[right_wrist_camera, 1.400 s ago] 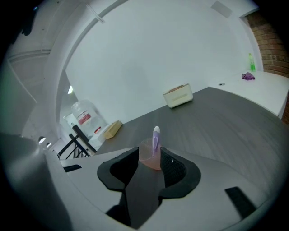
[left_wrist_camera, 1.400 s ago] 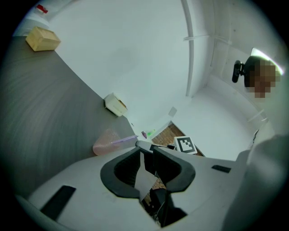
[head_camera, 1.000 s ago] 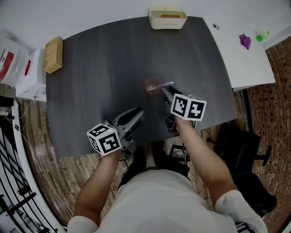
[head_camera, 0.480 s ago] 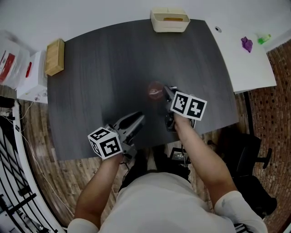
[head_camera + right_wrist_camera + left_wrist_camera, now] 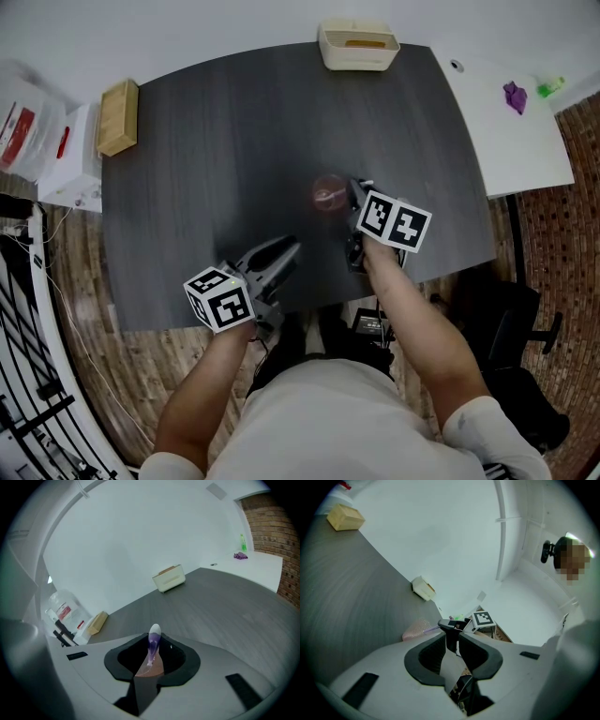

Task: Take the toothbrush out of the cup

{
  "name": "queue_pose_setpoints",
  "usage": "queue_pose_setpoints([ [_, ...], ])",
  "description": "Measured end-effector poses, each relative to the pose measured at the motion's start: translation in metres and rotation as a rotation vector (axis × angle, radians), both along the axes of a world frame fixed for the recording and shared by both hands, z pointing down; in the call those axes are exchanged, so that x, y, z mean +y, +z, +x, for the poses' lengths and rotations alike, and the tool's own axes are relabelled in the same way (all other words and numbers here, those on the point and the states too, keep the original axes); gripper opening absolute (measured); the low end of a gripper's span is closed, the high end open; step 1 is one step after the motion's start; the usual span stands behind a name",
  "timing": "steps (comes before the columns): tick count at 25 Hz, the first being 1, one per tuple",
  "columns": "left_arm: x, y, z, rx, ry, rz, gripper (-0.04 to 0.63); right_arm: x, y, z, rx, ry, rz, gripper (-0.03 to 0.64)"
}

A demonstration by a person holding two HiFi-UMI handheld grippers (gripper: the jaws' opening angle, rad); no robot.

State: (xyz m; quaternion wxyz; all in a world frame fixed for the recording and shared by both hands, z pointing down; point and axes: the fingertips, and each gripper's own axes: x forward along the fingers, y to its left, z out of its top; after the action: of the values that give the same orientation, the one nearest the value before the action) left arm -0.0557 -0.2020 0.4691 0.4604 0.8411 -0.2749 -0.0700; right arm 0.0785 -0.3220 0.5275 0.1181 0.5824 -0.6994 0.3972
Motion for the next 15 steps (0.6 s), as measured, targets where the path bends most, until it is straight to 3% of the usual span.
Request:
queue_pose_setpoints([
  [15, -0.0028, 0.0044, -0.01, 0.014, -0.031, -0.015, 0.078, 0.0053, -0.002, -0.0073, 0.019, -0.096, 0.047, 0.072],
])
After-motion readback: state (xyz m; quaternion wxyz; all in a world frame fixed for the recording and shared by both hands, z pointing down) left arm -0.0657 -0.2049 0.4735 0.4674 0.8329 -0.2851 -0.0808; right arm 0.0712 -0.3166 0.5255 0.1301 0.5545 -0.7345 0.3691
